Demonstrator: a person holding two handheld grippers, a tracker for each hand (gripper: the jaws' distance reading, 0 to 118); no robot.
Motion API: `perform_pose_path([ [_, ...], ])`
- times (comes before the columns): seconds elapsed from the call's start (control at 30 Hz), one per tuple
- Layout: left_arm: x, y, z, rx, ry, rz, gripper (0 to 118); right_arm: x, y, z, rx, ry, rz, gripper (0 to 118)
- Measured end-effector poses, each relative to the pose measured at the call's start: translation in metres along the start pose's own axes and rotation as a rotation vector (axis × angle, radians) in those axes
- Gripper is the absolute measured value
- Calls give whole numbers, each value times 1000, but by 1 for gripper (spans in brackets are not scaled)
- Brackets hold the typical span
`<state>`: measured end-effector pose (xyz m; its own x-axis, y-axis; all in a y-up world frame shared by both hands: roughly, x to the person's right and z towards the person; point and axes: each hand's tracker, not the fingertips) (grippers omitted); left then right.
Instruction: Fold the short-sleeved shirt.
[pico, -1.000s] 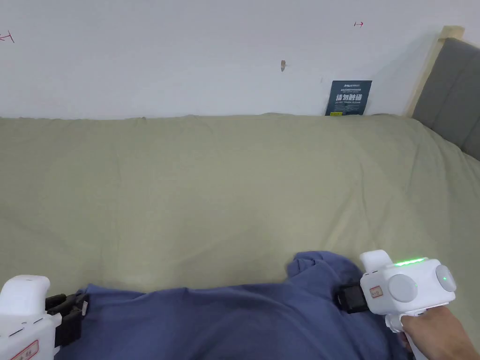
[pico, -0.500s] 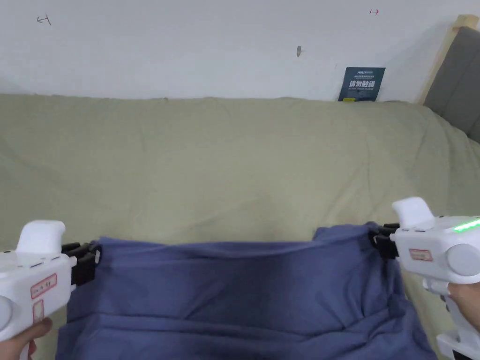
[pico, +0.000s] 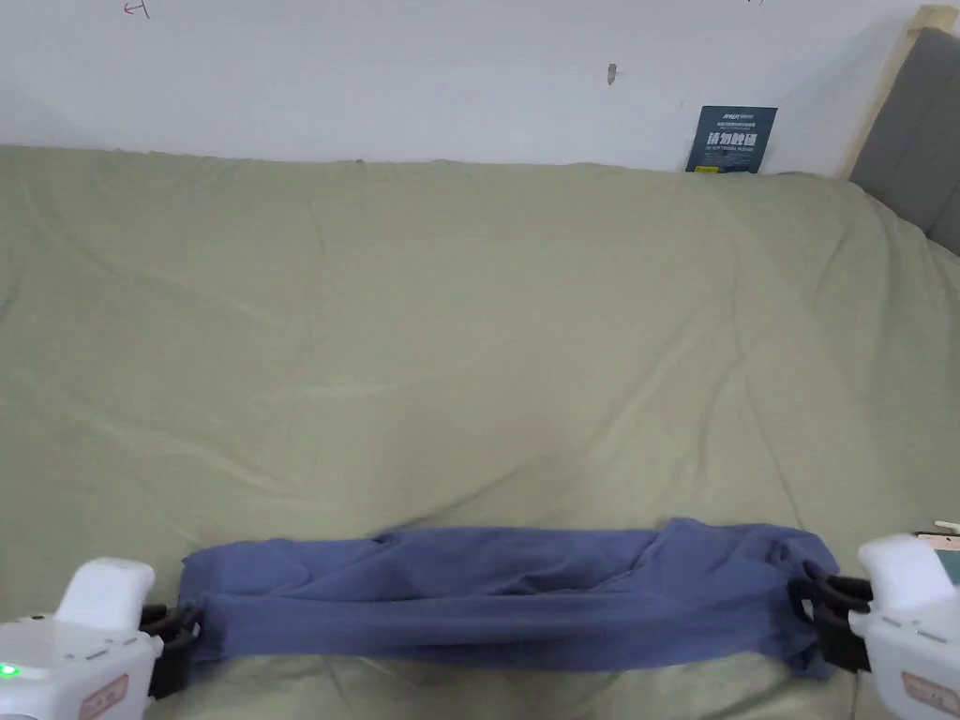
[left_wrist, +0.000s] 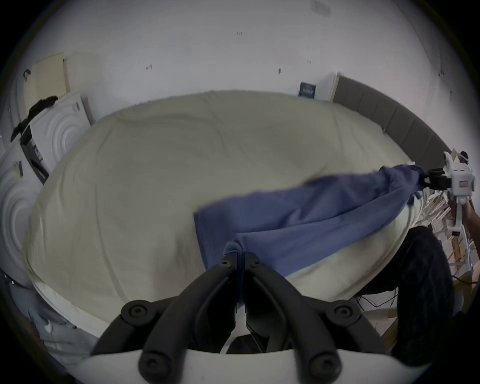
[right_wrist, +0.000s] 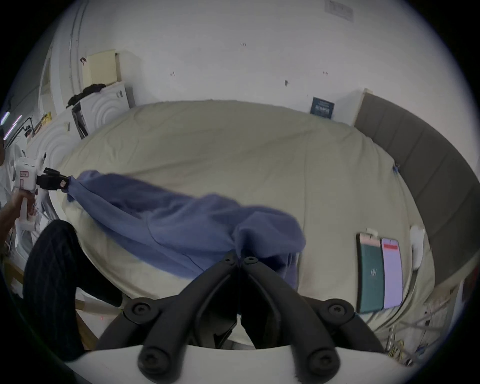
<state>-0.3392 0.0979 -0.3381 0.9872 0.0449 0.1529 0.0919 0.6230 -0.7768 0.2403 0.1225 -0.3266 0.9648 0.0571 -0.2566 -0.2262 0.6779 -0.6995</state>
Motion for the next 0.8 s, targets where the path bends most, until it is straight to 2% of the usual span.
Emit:
perform_pose_path([
  [0.1,10,-3,-5,7,16,41,1,2,-9,-10,15,-35,-64,1],
  [0.23,5,-6,-17,59,59,14,4,2,-8,-10,50,-46,-83,3],
  [0.27,12,-1,-10,86,68,12,14,2,-7,-8,56,-46,-81,14],
  [0.3,19,3,0,124,95,12,56,2,-6,-5,54,-48,-81,61],
  [0.33,18,3,9,172,118,23,95,1,-5,-1,51,-53,-81,102],
  [0.37,18,3,24,215,120,28,110,-2,-5,8,57,-54,-83,118],
  [0.4,20,2,41,281,120,26,110,-8,-2,25,158,-67,-64,118],
  [0.5,25,-8,92,453,145,47,110,-37,10,72,270,-63,-82,118],
  [0.57,27,-20,119,598,175,57,110,-55,9,98,407,-64,-115,118],
  [0.67,39,-29,147,657,225,32,109,-75,11,119,494,-13,-170,116],
  [0.7,40,-28,151,635,242,20,98,-82,12,123,509,2,-178,96],
  [0.73,41,-28,154,625,236,20,74,-89,15,125,524,15,-182,65],
  [0.77,40,-29,156,608,222,14,36,-96,16,126,529,0,-168,29],
  [0.8,38,-27,152,576,217,22,0,-103,17,125,533,-27,-148,7],
])
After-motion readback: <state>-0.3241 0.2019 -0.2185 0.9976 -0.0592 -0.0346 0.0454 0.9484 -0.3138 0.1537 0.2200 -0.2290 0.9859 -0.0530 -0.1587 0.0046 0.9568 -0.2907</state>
